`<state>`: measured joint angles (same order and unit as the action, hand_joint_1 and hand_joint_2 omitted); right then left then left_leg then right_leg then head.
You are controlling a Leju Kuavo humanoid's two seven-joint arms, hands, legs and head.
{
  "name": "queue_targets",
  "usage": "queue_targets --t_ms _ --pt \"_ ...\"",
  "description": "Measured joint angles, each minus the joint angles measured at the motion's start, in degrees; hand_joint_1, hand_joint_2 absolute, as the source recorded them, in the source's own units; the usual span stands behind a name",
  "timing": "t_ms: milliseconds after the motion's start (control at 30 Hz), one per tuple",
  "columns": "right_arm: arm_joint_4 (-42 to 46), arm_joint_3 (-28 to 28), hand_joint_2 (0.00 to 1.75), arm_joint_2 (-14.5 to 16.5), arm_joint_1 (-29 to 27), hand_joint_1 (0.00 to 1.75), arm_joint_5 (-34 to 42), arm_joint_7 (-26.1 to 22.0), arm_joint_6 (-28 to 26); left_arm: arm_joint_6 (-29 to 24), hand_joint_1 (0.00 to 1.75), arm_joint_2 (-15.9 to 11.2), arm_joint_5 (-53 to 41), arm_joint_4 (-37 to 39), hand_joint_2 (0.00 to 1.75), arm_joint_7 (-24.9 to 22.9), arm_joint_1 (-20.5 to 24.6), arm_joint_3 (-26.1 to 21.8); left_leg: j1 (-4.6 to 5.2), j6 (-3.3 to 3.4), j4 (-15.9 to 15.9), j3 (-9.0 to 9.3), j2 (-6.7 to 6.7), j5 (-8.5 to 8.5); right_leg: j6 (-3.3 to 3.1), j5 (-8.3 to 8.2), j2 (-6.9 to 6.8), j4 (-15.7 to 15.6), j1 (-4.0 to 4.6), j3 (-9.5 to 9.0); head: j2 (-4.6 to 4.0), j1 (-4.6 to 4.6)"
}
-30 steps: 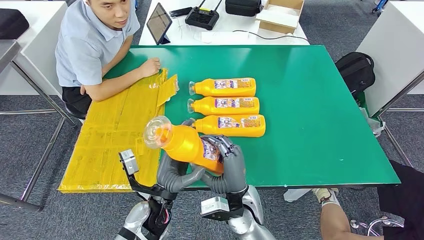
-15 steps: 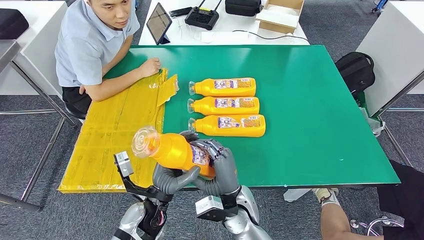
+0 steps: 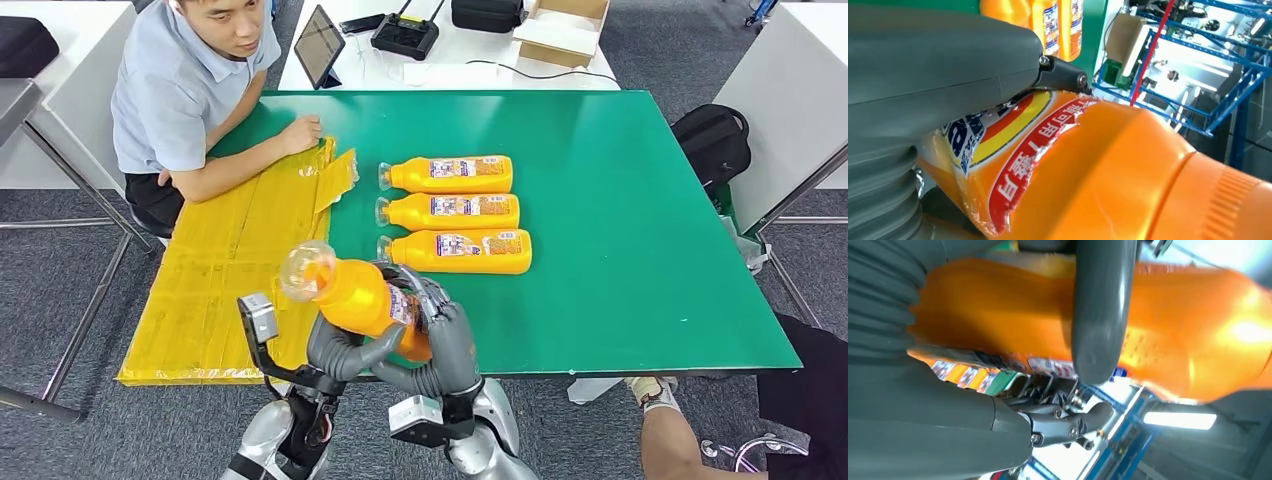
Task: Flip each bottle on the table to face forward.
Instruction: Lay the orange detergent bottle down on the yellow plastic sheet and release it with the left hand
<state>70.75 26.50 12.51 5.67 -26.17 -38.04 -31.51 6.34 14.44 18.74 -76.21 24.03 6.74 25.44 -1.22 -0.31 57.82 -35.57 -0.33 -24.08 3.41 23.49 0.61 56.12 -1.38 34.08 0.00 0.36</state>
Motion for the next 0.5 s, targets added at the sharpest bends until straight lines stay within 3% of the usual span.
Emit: queue_targets --t_ms 200,367,500 --pt "4.8 5.8 0.00 -2.3 -0.3 0.00 -1.4 0.0 -7.0 -3.5 1.75 0.8 0.3 0.2 1.75 -1.2 1.7 -2.3 -0.02 -0.01 0.0 0.00 0.05 0.01 -0.01 -0.01 0.01 0.0 0.02 0.08 0.00 -0.03" --pt "8.4 9.1 0.00 -3.8 -0.3 0.00 -3.5 0.0 -8.1 -4.8 1.75 1.1 0.0 0.5 1.75 -1.0 2.6 -3.8 -0.03 -0.01 0.0 -0.02 0.06 0.01 -0.01 -0.01 0.02 0.0 0.02 0.08 0.00 -0.03" --pt "11.1 10.1 0.00 -4.5 -0.5 0.00 -6.8 0.0 -8.1 -11.5 1.75 1.1 -7.0 1.2 1.75 1.3 3.8 -4.4 -0.02 -0.01 0.0 -0.04 0.05 0.01 -0.01 -0.01 0.01 0.0 0.01 0.08 0.00 -0.03"
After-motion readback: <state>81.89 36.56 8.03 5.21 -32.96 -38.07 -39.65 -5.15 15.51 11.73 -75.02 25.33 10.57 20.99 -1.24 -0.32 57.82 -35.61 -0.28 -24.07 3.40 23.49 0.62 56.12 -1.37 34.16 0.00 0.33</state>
